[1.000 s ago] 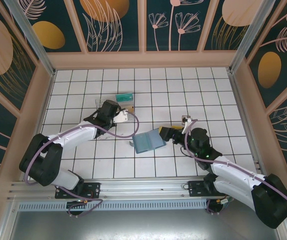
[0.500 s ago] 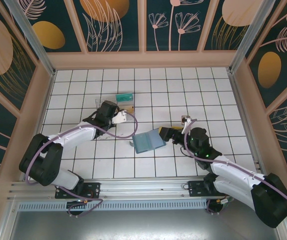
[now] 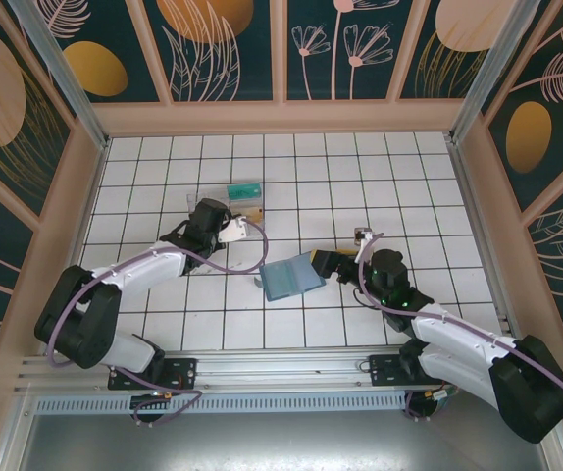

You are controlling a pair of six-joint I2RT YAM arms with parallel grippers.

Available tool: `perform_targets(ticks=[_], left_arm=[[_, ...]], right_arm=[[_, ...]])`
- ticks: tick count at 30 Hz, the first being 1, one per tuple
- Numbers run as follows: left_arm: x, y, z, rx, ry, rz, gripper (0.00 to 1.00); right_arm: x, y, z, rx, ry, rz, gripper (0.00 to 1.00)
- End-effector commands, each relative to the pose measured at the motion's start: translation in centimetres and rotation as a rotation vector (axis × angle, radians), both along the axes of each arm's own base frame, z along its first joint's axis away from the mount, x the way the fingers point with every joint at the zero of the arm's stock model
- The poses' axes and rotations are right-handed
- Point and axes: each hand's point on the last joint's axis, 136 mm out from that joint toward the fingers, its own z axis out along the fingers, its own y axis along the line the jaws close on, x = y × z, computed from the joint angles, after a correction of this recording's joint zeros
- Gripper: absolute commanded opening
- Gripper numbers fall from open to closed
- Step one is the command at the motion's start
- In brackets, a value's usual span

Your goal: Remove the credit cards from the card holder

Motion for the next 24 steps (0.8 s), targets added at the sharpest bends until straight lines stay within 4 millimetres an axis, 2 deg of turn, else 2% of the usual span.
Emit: perform_targets(ticks=[1,7,8,10,17,21,23,24], left_arm=[[0.8,-0.2,-0.1,-0.028,-0.013,0.014,0.0],[1.0,-0.2,-0.4,-0.022,-0.007,0.017,0.0],[1.1,-0.2,-0.4,-0.023,-0.008,0.018,0.05],[1.4,-0.3,-0.1,-0.025,-0.022,0.023,0.27],[2.4,0.6,0.6,-0.036,-0.06,0.062,0.35],[2.5,0.9,0.7,-0.036,-0.061,0.071,0.32],[2.3,0.8,0.4,-0.038,-0.044,0.067,0.2],[2.1,0.8,0.3,-0.039,-0.036,0.066,0.18]], right_arm=[[0.4,0.6,1.8,0.023,-0.042,0.013,0.99],[0.3,0.6,1.9,0.024,-0.042,0.016,0.99],[0.3,0.6,1.8,0.023,-0.041,0.015,0.99],[0.3,0.7,1.8,0.023,-0.041,0.018,0.99],[0.3,0.7,1.8,0.025,-0.039,0.021,0.99],[0.3,0.7,1.9,0.025,-0.041,0.022,0.99],[0.2,0.7,1.9,0.027,-0.041,0.023,0.99],[0.2,0.8,1.9,0.026,-0.04,0.025,0.99]])
